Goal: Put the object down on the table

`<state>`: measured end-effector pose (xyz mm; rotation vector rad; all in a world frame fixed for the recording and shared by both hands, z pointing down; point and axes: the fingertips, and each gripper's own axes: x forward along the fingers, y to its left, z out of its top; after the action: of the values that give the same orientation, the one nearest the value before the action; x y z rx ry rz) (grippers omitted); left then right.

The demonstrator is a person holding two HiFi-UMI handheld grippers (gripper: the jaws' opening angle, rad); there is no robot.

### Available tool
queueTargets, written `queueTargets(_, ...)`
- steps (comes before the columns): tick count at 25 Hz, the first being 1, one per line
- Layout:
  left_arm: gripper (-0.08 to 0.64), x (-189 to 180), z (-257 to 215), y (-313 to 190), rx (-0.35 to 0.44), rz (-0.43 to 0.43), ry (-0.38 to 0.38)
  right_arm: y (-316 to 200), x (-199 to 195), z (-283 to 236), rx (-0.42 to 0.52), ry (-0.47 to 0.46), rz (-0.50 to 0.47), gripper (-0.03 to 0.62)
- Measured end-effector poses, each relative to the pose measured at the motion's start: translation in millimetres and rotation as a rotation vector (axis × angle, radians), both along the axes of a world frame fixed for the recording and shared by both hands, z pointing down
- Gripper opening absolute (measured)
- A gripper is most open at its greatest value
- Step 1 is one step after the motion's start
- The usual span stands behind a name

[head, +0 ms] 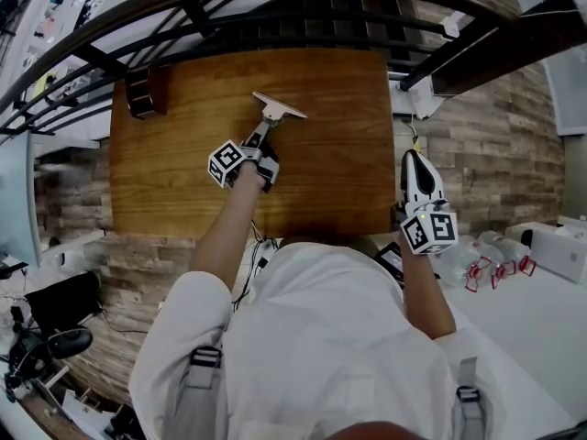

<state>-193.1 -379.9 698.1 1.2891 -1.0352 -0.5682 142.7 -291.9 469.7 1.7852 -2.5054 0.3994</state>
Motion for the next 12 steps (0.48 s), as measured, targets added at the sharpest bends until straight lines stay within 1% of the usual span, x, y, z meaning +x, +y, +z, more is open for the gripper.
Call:
queueTargets(2,0.103,2,-15,10,0.044,0.032,-0.057,0,-2,-3,0.01,-0.007,-0.01,0.025)
queueTargets(4,0.077,7,-37,19,0.108,0.054,-0.086,-1,-3,-5,0.019,-0.013,-0.025,0.025)
queueTargets(6,0.065,17,-63,30,0.185,0.084,-0.065,1,-5,-8,0.027,-0.02,-0.045,0.025)
queueTargets(8,0.056,28,-90,46,0.234,0.117,-0.046,4,-8,-14,0.042,-0.024,-0.066,0.025)
queueTargets(9,0.047,32,-103,54,0.251,0.125,-0.048,5,-8,-19,0.056,-0.02,-0.075,0.025)
queueTargets(10,0.039,35,-118,60,0.285,0.135,-0.057,6,-7,-24,0.073,-0.014,-0.083,0.025)
queueTargets(11,0.029,40,-137,64,0.35,0.149,-0.068,8,-6,-30,0.09,-0.011,-0.091,0.025)
queueTargets(12,0.024,47,-159,68,0.432,0.166,-0.08,10,-5,-35,0.102,-0.013,-0.101,0.025)
